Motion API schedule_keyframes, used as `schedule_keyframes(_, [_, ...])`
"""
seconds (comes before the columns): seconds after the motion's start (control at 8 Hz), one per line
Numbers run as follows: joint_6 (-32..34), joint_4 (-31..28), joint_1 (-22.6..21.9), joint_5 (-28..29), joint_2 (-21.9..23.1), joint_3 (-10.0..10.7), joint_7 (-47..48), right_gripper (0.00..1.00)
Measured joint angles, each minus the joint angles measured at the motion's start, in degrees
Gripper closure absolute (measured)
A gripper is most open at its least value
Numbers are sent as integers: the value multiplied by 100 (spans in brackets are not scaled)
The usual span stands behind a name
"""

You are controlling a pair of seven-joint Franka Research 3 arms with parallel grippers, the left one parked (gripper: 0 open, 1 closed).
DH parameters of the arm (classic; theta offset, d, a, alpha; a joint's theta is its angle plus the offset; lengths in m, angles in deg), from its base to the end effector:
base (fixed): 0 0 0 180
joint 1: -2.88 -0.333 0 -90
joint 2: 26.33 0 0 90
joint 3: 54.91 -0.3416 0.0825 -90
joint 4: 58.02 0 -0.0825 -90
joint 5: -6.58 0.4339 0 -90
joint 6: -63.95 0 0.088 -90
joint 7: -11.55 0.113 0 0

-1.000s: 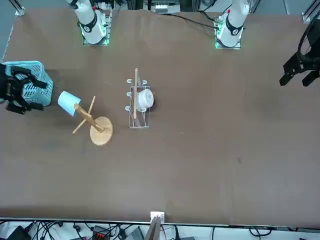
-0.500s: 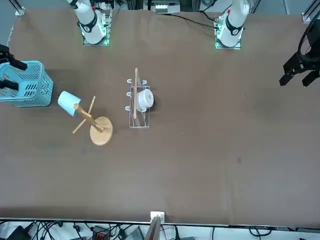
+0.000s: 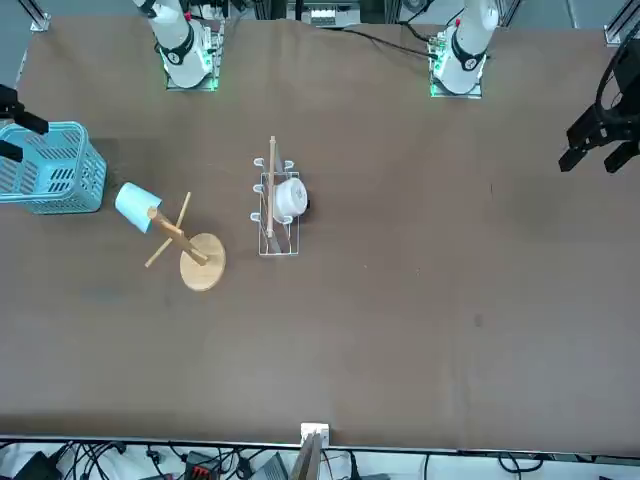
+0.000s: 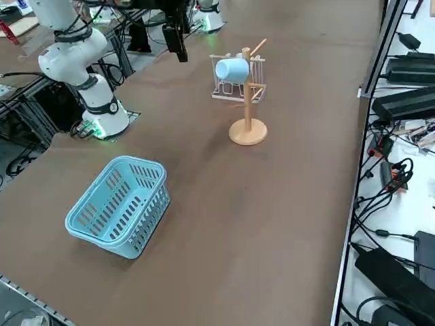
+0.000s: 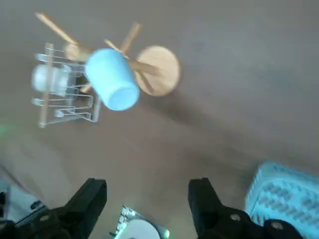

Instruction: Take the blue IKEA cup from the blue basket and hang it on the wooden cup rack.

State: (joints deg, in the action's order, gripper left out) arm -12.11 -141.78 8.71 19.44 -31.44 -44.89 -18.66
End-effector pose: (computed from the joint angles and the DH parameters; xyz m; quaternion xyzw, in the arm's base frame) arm 0.5914 -0.1324 0.6309 -0.9789 -0.1377 0.0611 0.1382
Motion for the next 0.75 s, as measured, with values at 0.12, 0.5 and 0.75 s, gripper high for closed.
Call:
schedule_keyframes(0.12, [-62,1,-238,-506,0,-40,503,0])
schedule_keyframes(0.5, [-164,2,-549,-982,0,-89,2160,0])
schedule_keyframes(0.75, [-165,8,-559,-983,5,-384,3193,0])
